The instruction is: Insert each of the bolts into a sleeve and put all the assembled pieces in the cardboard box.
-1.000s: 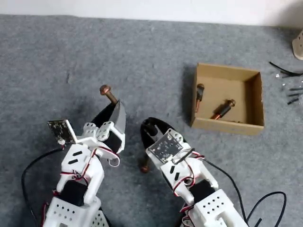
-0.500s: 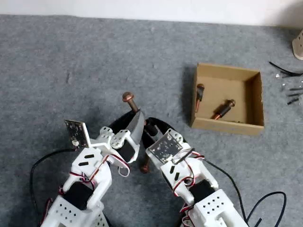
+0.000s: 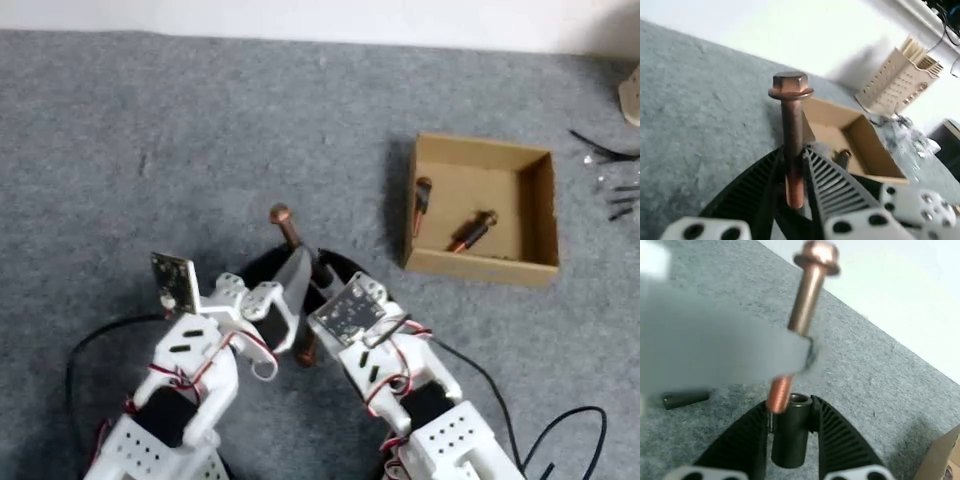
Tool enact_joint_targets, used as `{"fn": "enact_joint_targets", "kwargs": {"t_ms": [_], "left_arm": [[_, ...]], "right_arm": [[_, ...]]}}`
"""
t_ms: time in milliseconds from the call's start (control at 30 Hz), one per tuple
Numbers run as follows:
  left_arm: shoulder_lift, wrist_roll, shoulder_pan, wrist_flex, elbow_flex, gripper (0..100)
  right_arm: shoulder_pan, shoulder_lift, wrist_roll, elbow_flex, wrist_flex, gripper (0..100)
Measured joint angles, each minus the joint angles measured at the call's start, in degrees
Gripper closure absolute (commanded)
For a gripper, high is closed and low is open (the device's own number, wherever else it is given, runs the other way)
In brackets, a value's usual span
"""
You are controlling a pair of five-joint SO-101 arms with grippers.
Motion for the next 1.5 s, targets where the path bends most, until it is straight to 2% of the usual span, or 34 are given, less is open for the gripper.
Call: {"fn": "enact_joint_targets", "kwargs": {"t_ms": [667,1000,1167,1500], "left_arm": [[0.26,1.23,-0.88,-4.04,0.00,99],[0.26,1.23,-0.88,-5.63,0.00,99],[0.26,1.23,1.32,-5.63,0.00,99],[0.26,1.23,3.43,-1.67,0.00,99]], "right_arm": [[-0.09,-2.37,0.00,0.09,0.26,99.4],[-0.88,-20.13,0.00,0.09,17.67,99.4],[-0.88,-26.20,0.00,0.09,25.41,99.4],[-0.88,-27.52,0.00,0.09,28.84,99.4]]}}
